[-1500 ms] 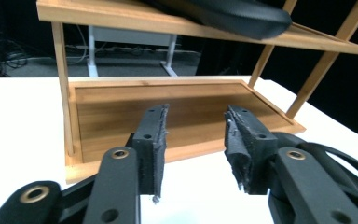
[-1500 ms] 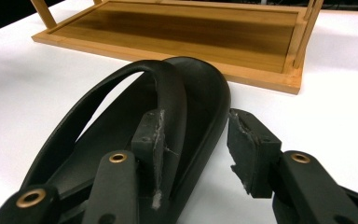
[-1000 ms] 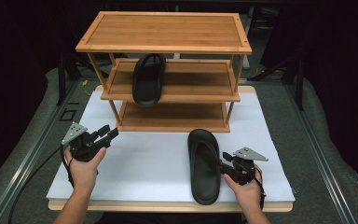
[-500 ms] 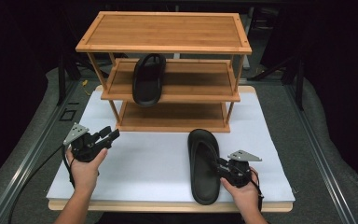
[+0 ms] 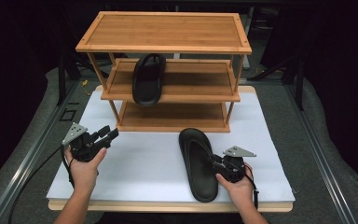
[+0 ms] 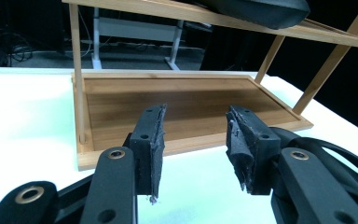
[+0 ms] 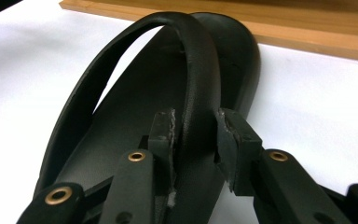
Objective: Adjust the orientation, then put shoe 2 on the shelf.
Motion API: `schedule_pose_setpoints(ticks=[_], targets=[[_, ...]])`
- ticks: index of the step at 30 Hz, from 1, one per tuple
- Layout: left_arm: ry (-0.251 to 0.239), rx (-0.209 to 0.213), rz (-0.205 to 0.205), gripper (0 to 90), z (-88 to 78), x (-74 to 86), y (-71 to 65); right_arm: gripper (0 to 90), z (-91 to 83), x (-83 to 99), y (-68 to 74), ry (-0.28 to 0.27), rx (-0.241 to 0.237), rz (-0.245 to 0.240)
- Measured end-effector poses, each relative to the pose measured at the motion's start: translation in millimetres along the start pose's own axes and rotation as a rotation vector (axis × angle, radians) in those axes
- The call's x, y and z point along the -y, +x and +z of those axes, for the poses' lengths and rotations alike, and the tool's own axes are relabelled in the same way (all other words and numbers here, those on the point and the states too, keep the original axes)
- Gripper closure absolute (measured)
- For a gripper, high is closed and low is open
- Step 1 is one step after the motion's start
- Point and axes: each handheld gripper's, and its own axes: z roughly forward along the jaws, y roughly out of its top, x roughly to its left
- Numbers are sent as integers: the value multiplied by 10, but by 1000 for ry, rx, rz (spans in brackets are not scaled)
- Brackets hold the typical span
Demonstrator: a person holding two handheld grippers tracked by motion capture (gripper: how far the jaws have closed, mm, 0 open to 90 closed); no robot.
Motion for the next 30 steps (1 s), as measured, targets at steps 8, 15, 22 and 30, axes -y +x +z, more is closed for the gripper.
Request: schedule_pose_setpoints(ticks=[8, 15, 22, 30], targets=[[-7, -6, -3, 565, -13, -19, 21, 599, -140, 45, 107, -6, 27, -39], [-13, 10, -6, 565, 33, -55, 12, 593, -162, 93, 92, 12, 35, -36], [-20, 6, -18, 565, 36, -91, 58, 635, -193, 128, 117, 34, 73, -65], [-34, -2, -29, 565, -2, -114, 97, 759, -222, 133, 101, 27, 60, -60]])
